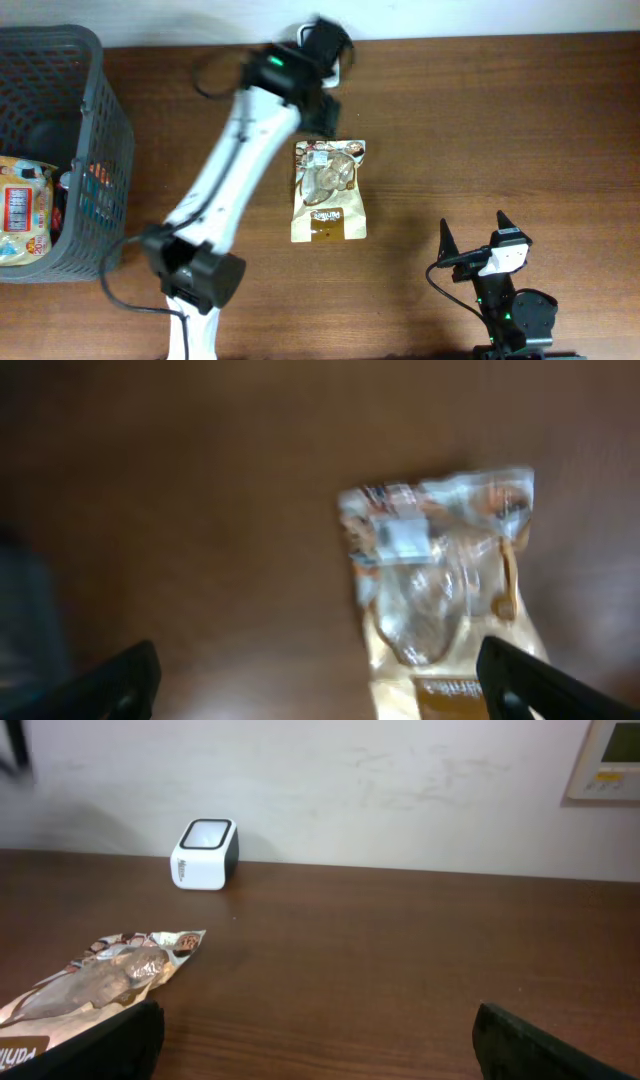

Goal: Scan the item barcode
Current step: 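Lift the brown snack bag out and lay it on the table center, then reach the left gripper into the basket and grasp the yellow-blue package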

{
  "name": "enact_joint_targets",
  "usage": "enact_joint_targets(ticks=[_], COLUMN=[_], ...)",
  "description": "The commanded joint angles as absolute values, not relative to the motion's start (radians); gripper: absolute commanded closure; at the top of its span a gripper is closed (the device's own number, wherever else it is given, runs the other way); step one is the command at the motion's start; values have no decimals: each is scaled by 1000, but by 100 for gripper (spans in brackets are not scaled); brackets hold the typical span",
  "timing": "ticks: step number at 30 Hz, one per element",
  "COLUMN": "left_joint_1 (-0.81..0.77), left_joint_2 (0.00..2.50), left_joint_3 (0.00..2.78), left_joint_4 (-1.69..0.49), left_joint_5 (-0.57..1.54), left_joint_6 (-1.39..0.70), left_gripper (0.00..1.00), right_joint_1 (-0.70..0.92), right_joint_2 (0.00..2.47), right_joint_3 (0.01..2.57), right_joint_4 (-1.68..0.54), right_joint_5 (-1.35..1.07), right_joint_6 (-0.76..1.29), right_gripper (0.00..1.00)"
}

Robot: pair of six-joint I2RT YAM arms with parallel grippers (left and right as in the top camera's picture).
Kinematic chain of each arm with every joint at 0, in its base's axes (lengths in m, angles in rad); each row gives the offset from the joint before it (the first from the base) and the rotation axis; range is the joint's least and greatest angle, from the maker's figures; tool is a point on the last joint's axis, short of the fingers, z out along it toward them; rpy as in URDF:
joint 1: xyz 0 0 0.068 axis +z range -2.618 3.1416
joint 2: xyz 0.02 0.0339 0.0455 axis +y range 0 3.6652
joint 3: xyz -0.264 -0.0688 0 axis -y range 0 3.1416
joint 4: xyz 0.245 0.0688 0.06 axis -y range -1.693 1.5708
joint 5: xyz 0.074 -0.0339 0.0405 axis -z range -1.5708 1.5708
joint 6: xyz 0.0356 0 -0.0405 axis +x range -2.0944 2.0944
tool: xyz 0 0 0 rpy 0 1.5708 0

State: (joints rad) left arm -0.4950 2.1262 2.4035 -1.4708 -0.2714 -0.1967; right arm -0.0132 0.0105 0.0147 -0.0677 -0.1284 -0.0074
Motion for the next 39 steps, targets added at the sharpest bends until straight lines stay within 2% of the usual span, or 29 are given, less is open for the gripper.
enact_joint_targets(ticks=[1, 7, 10, 24, 29, 36, 39], left_joint_1=[-372, -134, 11, 485, 557, 580, 572], left_joint_2=[2114, 2097, 2053, 2040, 2041, 2042, 2042], left_joint_3=[2689, 2952, 2957, 2890, 2805, 2513, 2339], left_joint_4=[-1572, -1688, -1688, -1688, -1667, -1522, -1449], left_joint_5=[-305, -230, -213, -156, -122, -167, -294], left_joint_6=[-159, -163, -166, -167, -167, -165, -168], left_gripper=[1, 1, 1, 1, 0, 2, 1], right_joint_1=[-12, -12, -12, -12, -12, -12, -12], right_joint_2=[4, 4, 4, 4, 4, 4, 4], right_joint_3=[6, 6, 6, 6, 6, 6, 6], right_joint_4=[-69, -69, -69, -69, -69, -69, -69], right_joint_5=[-123, -123, -123, -123, -123, -123, -123], right_joint_6=[-7, -7, -7, -7, -7, -7, -7], right_gripper=[1, 2, 2, 1, 2, 2, 2])
